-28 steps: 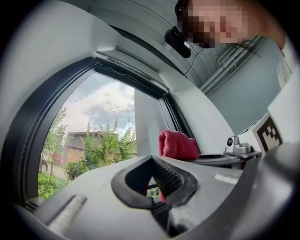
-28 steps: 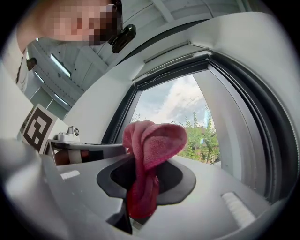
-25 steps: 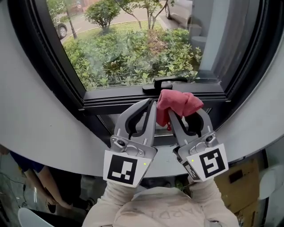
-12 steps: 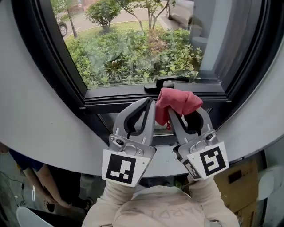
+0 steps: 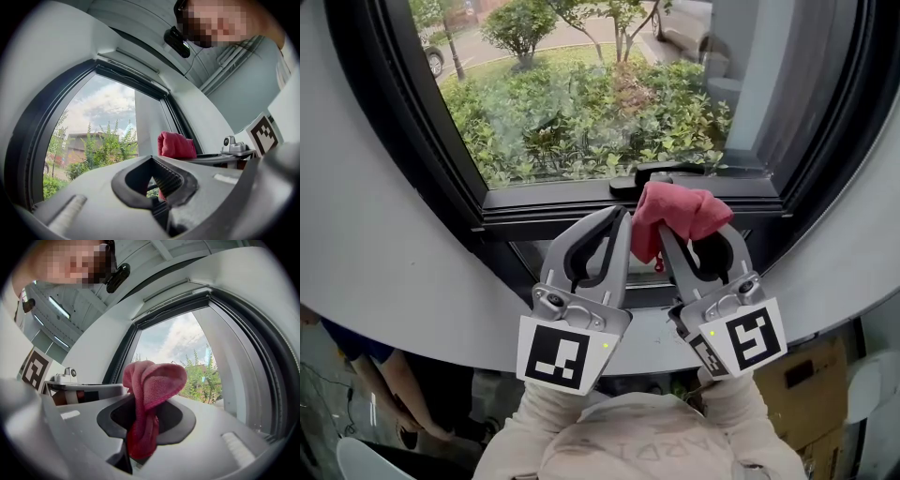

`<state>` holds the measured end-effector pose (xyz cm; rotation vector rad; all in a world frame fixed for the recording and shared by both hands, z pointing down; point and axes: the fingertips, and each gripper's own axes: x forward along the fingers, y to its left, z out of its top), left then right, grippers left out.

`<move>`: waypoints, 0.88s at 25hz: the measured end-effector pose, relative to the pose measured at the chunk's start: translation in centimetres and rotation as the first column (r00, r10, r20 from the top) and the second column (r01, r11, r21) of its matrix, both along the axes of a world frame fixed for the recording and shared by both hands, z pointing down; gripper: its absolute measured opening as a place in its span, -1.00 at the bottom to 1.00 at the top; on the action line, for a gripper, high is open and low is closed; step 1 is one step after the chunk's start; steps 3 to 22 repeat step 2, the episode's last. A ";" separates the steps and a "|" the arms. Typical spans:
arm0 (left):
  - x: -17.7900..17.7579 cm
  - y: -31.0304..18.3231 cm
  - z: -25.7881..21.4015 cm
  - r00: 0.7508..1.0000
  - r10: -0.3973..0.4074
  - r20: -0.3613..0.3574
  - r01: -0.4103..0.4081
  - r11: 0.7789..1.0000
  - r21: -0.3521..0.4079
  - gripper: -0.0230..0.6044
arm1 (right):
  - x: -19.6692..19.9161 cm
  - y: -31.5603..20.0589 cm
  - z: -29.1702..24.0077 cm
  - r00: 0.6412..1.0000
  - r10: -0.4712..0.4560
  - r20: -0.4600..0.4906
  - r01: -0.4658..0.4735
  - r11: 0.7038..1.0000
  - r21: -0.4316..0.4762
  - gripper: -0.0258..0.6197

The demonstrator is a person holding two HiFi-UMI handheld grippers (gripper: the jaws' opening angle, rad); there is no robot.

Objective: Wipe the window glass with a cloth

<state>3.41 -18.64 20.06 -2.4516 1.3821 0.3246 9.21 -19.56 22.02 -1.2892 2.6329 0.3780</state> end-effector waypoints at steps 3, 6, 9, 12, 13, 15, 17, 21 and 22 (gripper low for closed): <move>-0.1 -0.1 0.1 1.000 0.000 0.001 0.000 1.000 0.001 -0.92 | -0.1 -0.1 0.1 1.000 -0.001 0.001 0.001 1.000 -0.001 -0.54; -0.1 -0.1 0.1 1.000 0.000 0.001 0.000 1.000 0.001 -0.92 | -0.1 -0.1 0.1 1.000 -0.001 0.001 0.001 1.000 -0.001 -0.54; -0.1 -0.1 0.1 1.000 0.000 0.001 0.000 1.000 0.001 -0.92 | -0.1 -0.1 0.1 1.000 -0.001 0.001 0.001 1.000 -0.001 -0.54; -0.1 -0.1 0.1 1.000 0.000 0.001 0.000 1.000 0.001 -0.92 | -0.1 -0.1 0.1 1.000 -0.001 0.001 0.001 1.000 -0.001 -0.54; -0.1 -0.1 0.1 1.000 0.000 0.001 0.000 1.000 0.001 -0.92 | -0.1 -0.1 0.1 1.000 -0.001 0.001 0.001 1.000 -0.001 -0.54; -0.1 -0.1 0.1 1.000 0.000 0.001 0.000 1.000 0.001 -0.92 | -0.1 -0.1 0.1 1.000 -0.001 0.001 0.001 1.000 -0.001 -0.54; -0.1 -0.1 0.1 1.000 0.000 0.001 0.000 1.000 0.001 -0.92 | -0.1 -0.1 0.1 1.000 -0.001 0.001 0.001 1.000 -0.001 -0.54; -0.1 -0.1 0.1 1.000 0.000 0.001 0.000 1.000 0.001 -0.92 | -0.1 -0.1 0.1 1.000 -0.001 0.001 0.001 1.000 -0.001 -0.54; -0.1 -0.1 0.1 1.000 0.000 0.001 0.000 1.000 0.001 -0.92 | -0.1 -0.1 0.1 1.000 -0.001 0.001 0.001 1.000 -0.001 -0.54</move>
